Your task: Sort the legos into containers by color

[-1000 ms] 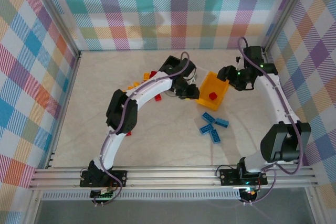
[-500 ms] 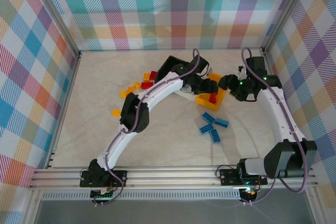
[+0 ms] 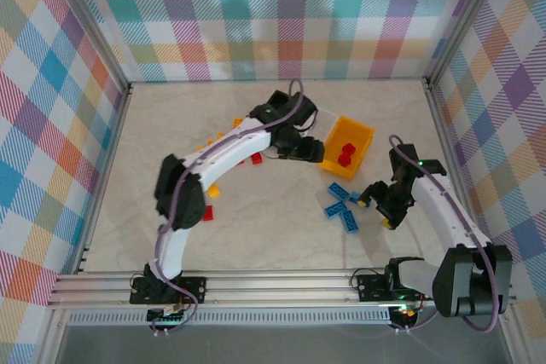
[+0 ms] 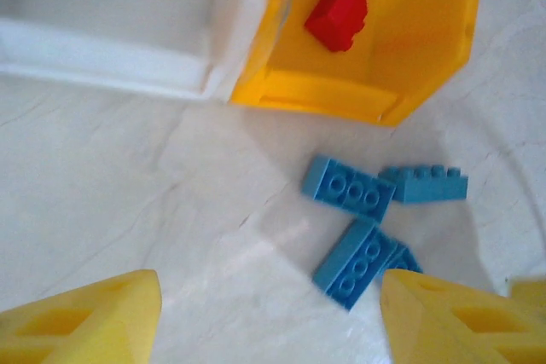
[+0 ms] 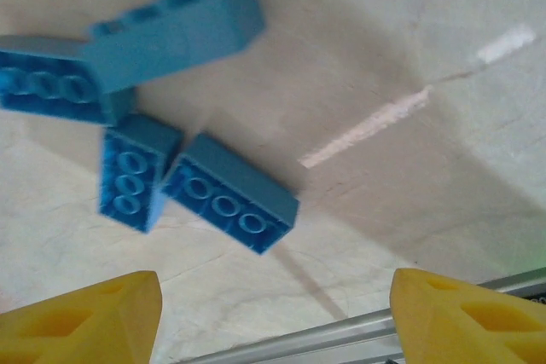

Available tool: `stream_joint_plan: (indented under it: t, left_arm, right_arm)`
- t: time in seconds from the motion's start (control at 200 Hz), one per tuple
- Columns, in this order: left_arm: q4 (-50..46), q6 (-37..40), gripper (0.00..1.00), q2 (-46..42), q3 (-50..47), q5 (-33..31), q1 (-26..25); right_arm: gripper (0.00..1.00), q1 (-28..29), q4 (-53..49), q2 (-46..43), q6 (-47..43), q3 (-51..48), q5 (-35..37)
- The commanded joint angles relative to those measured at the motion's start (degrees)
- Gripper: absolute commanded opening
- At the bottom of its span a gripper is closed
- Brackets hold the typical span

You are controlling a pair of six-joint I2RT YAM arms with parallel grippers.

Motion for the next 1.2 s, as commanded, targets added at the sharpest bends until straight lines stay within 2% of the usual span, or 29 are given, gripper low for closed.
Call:
stream_joint_plan:
  t: [0.0, 0.235, 0.565, 0.81, 1.045, 1.145, 1.195]
  left_arm:
    - [-0.3, 1.7, 0.7, -8.2, -8.8, -4.1, 1.9]
    - [0.6, 1.2, 0.71, -18.8, -23.1, -4.8, 6.1]
    - [-0.3, 3.1, 0.72, -23.1, -27.8, -3.6, 10.0]
    - [0.2, 3.8, 0.72, -24.5, -30.3, -2.4, 11.9]
    - [1.6, 3.7, 0.72, -25.0, -32.0, -1.2, 13.1]
    - [2.3, 3.6, 0.72, -24.8, -32.5, -0.5, 13.5]
    - [2.5, 3.6, 0.72, -24.6, -32.8, -0.1, 13.6]
  right_arm:
    - [0.72, -0.4, 7.1, 4.4, 2.8, -0.3, -1.5]
    - [0.73, -0.4, 13.5, 19.1, 0.2, 4.0, -1.9]
    - [0.76, -0.4, 16.0, 29.0, 1.2, 12.1, 3.0]
    - [0.72, -0.7, 13.8, 29.1, 1.3, 13.7, 5.2]
    - [0.67, -6.2, 7.8, 19.8, -0.6, 9.8, 8.9]
    - [0.67, -7.6, 6.8, 16.9, -1.8, 9.9, 7.9]
    - [0.69, -7.7, 10.8, 15.6, -2.9, 9.3, 3.4]
